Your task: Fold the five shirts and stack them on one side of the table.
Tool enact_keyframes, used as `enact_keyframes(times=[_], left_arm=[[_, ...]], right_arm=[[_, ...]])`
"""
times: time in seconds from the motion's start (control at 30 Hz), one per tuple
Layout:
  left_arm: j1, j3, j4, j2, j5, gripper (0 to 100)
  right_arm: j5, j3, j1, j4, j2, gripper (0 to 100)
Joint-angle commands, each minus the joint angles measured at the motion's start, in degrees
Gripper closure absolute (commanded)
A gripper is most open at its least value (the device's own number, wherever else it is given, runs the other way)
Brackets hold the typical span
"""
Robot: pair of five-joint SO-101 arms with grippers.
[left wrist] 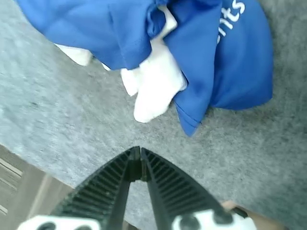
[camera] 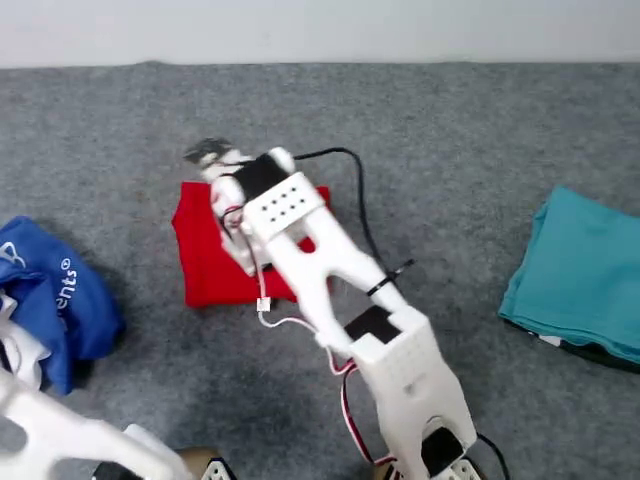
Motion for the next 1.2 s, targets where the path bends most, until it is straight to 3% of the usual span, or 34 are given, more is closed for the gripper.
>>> enact_keyframes(times=[0.0, 0.27, 0.47, 0.63, 1.17], left_arm=[[0.44, -0.22, 0.26, -6.07, -0.26, 99], [6.68, 6.55, 0.35, -13.89, -0.18, 99], [6.68, 9.45, 0.26, -17.14, -0.18, 99], [6.68, 9.80, 0.26, -17.32, -0.35, 99], [6.77, 9.80, 0.18, -16.97, -0.44, 99]], right_arm=[[-8.97, 2.55, 4.26, 2.24, -4.62, 96.7], [-11.25, 2.73, 4.62, 1.71, -4.62, 75.2], [-14.24, 2.73, 3.65, -0.75, -4.62, 73.6], [-19.52, 2.99, 3.65, -0.84, -4.44, 57.5], [-18.11, 2.81, 1.98, -11.12, 7.16, 62.7]])
